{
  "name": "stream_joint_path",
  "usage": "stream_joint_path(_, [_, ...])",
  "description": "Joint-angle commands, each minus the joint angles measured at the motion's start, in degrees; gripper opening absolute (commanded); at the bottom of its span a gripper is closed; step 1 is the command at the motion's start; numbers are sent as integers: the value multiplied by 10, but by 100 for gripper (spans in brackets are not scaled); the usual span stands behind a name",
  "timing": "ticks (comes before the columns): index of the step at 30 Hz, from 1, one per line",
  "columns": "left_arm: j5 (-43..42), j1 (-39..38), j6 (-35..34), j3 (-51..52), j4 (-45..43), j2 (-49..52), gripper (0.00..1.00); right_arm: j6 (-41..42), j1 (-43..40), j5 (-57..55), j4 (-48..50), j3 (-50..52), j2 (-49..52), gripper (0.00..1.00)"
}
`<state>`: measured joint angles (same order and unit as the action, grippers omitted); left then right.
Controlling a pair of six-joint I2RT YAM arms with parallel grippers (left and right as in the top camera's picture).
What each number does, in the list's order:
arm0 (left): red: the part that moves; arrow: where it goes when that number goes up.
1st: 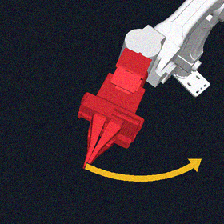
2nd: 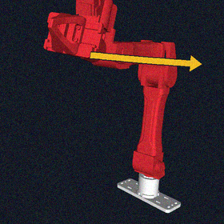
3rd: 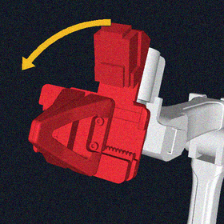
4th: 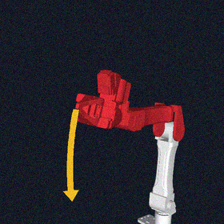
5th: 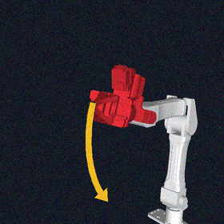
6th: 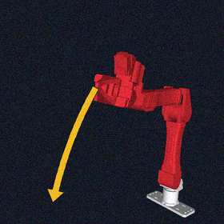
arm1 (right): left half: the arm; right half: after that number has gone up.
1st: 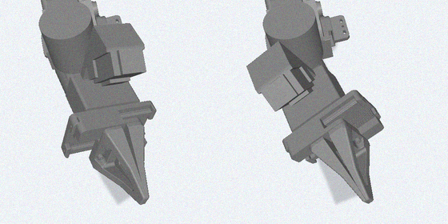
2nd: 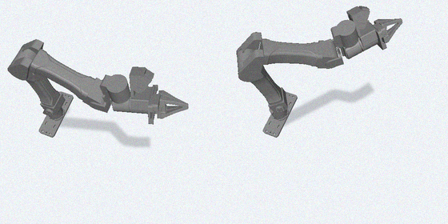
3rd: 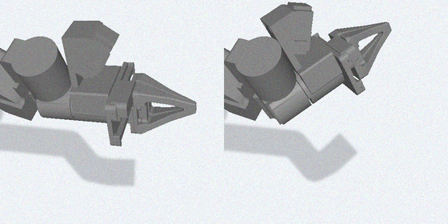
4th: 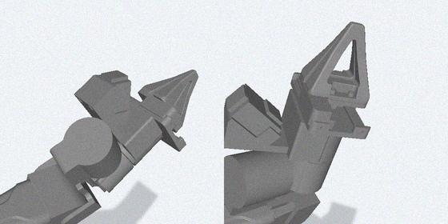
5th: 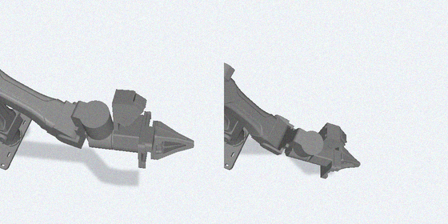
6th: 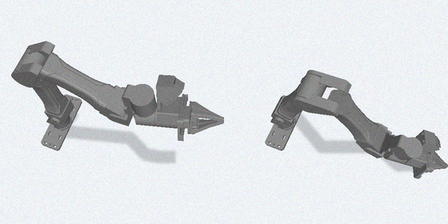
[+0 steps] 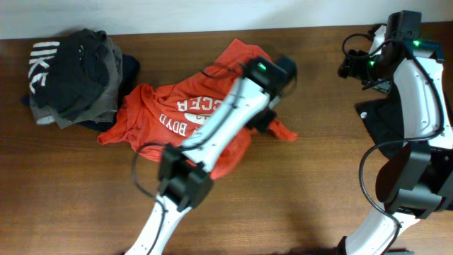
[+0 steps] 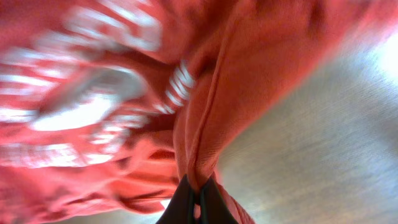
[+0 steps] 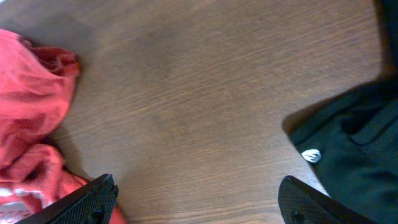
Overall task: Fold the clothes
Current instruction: 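Grasp the red t-shirt with the left gripper and lift it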
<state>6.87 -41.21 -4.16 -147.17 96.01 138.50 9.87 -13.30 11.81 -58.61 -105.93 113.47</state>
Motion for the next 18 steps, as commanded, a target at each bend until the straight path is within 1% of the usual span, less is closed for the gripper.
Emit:
stream_joint_path(1, [55,11,-1,-60,1,-99,1,-7,-2,49,3,3,2,88])
stream_joint_path(4, [92,22,-2,-93,0,-146,1,-7,3,73,5,3,2,88])
stream_joint_path(7, [110,33,-2,-112,-9,-190,1,-13,12,100,5,3,2,88])
stream_joint_path(14, [118,52,-1,-115,-63,-272,1,-21,75,102,25,3,10,88])
stream_joint_path(18, [154,54,-1,-115,-66,-297,1,-14,102,101,39,3,32,88])
